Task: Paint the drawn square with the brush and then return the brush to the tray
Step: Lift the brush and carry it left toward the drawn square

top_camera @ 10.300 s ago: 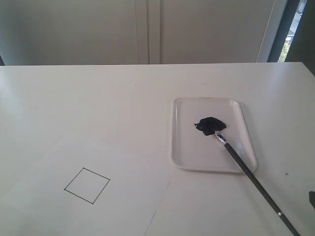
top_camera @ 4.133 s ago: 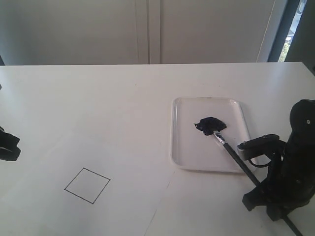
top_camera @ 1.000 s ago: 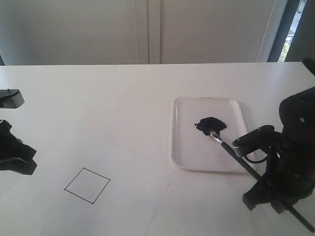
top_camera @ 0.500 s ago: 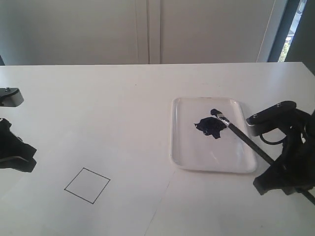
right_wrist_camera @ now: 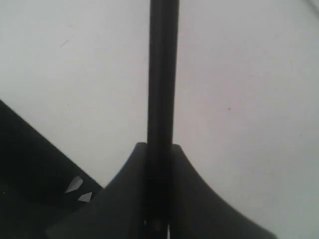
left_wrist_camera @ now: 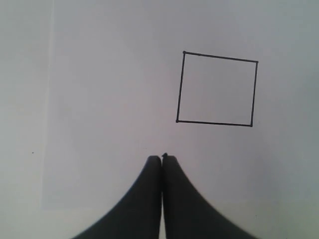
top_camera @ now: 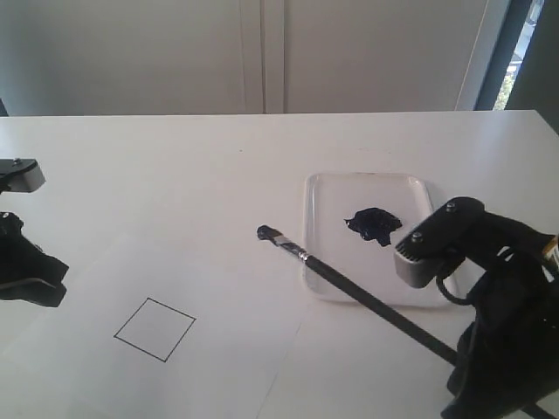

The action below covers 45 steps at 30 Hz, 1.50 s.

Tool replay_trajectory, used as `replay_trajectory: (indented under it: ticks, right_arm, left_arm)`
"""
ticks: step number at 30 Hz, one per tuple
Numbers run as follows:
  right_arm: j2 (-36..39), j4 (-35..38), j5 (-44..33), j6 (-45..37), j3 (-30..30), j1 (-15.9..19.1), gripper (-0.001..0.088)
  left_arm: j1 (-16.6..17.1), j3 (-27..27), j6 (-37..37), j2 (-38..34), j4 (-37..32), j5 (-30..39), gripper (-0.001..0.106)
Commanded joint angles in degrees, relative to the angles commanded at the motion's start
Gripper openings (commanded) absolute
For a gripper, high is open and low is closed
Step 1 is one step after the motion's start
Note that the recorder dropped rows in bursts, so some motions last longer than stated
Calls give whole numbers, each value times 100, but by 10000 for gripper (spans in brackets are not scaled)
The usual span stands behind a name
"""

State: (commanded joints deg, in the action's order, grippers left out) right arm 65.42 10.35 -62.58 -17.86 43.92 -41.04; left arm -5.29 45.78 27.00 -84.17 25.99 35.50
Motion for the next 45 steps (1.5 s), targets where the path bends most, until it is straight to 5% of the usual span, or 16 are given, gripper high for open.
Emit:
replay_trajectory:
  ticks: [11, 15, 24, 26, 33, 45]
  right_arm:
    - [576, -16, 91, 27, 176, -823, 0]
    - [969, -137, 243, 27, 514, -1065, 0]
    - [1880, -503, 261, 27, 1096, -1157, 0]
    - [1992, -503, 301, 27, 1149, -1157, 0]
    - [2078, -503, 371, 5, 1160, -1157, 0]
    - [2078, -503, 402, 6, 1160, -1157, 0]
  left_arm:
    - [0, 0, -31, -390, -158, -336, 80]
    - [0, 0, -547, -491, -812, -578, 80]
    - [-120, 0, -864, -656, -1227, -871, 81]
    - [-238, 0, -864, -656, -1412, -839, 131]
    - [-349, 0, -781, -656, -1479, -1029, 595]
    - [-387, 0, -741, -881, -1333, -395, 618]
